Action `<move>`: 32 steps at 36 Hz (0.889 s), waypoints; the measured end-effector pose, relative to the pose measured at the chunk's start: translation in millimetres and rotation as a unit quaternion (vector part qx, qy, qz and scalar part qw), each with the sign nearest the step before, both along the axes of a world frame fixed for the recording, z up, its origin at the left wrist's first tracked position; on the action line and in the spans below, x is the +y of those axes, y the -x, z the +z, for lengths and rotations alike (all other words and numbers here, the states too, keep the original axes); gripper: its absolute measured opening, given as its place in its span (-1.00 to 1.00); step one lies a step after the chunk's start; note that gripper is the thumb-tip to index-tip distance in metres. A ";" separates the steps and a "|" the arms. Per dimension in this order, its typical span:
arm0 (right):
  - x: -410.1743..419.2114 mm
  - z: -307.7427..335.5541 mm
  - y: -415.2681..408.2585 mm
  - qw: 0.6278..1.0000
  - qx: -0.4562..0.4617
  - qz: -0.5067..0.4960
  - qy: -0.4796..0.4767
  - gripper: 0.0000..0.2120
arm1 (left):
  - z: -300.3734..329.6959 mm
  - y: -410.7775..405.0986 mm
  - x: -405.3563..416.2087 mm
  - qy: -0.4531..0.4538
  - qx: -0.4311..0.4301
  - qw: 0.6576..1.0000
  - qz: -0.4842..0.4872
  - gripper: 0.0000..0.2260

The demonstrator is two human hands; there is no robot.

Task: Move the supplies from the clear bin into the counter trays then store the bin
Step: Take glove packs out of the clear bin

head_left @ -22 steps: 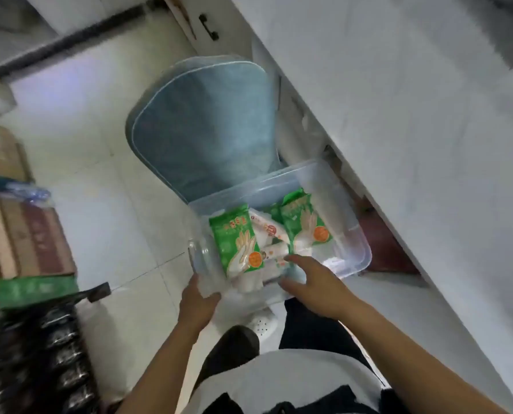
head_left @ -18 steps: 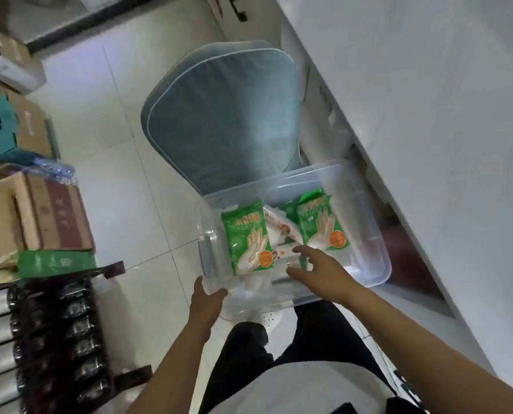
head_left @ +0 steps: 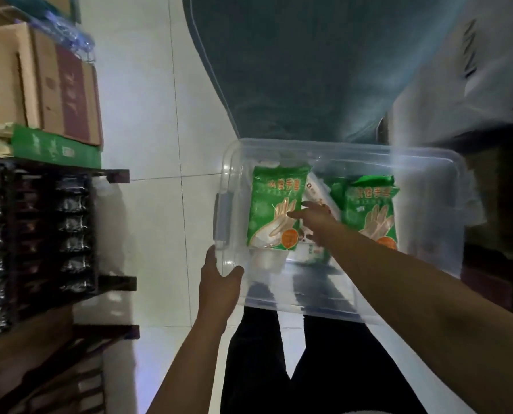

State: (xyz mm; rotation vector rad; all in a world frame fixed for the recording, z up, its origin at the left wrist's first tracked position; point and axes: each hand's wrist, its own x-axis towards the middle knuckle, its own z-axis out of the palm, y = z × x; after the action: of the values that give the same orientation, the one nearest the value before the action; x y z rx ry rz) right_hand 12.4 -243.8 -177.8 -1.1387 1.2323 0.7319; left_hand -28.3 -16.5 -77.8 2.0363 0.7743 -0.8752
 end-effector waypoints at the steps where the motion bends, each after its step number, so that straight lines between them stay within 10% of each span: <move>1: 3.9 -6.9 -4.2 1.000 0.010 0.001 0.011 -0.54 | -0.2 1.6 1.1 0.006 -0.003 1.000 0.005 -0.34; 10: 12.7 -14.7 -9.9 0.999 0.020 0.021 0.026 -0.94 | 0.6 1.8 5.5 0.041 -0.014 0.998 0.034 -0.39; 19: 15.7 51.4 10.1 0.995 -0.060 -0.050 0.054 -0.58 | 36.8 -3.9 15.3 0.050 -0.061 0.997 0.020 -0.36; 32: 48.0 237.0 73.8 0.967 -0.251 -0.040 0.028 -0.75 | 122.3 -17.7 58.9 0.271 -0.032 0.958 -0.086 -0.38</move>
State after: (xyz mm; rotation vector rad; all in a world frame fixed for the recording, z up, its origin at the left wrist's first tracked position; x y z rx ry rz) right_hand -61.5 -195.8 59.2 -1.2190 0.8644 0.3173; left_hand -10.6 42.3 44.6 1.6414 0.2759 -0.9865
